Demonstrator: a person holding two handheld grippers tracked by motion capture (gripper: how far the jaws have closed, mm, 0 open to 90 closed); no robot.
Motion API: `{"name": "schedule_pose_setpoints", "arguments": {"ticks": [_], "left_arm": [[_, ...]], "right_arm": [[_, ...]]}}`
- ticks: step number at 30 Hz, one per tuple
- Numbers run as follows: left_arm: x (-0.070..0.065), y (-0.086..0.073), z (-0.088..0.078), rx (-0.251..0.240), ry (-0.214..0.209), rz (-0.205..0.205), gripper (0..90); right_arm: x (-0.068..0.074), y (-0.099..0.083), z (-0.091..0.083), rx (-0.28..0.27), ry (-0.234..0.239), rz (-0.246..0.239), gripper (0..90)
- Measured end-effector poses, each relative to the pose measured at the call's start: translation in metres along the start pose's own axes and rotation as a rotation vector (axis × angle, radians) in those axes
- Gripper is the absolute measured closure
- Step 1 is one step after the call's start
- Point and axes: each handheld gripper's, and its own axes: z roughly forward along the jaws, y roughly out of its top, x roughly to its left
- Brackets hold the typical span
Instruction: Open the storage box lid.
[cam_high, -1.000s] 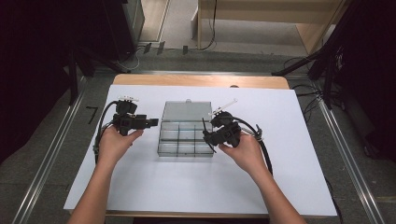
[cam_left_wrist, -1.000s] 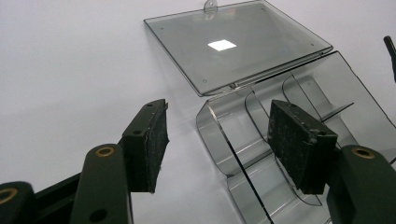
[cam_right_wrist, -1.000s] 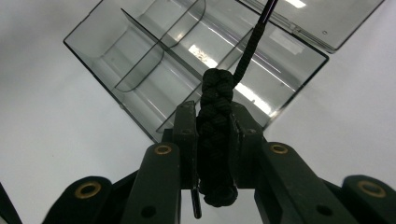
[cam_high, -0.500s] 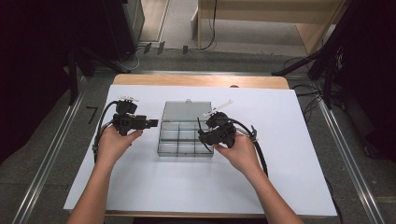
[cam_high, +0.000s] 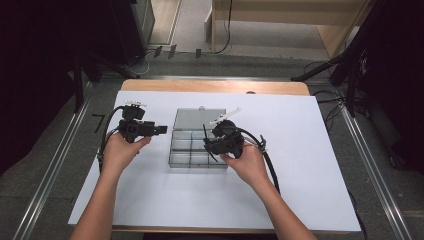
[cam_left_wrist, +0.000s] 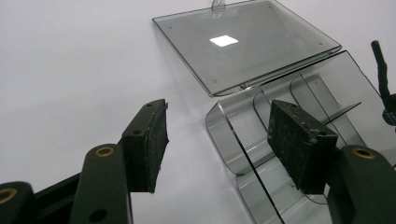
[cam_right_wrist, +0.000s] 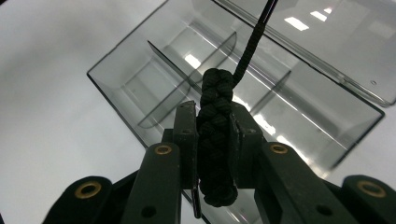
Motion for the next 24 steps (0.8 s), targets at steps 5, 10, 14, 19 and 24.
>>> {"name": "schedule_pose_setpoints", "arguments": {"ticks": [5,10,14,19,24], "left_arm": [[0.001,0.0,-0.001,-0.004,0.001,0.003,38.9],[0.001,0.0,-0.002,-0.005,0.0,-0.002,38.9],[0.002,0.0,-0.002,-0.006,-0.001,-0.005,39.0],[0.002,0.0,-0.002,-0.008,-0.005,-0.004,38.9],[0.002,0.0,-0.003,-0.01,-0.004,-0.004,38.9]], "right_arm": [[0.006,0.002,0.005,-0.019,0.009,-0.011,77.2],[0.009,0.003,0.009,-0.026,0.007,-0.024,77.2],[0.01,0.004,0.011,-0.027,0.007,-0.017,77.2],[0.013,0.004,0.013,-0.039,0.014,-0.023,77.2],[0.017,0.005,0.018,-0.052,0.023,-0.028,77.2]]}}
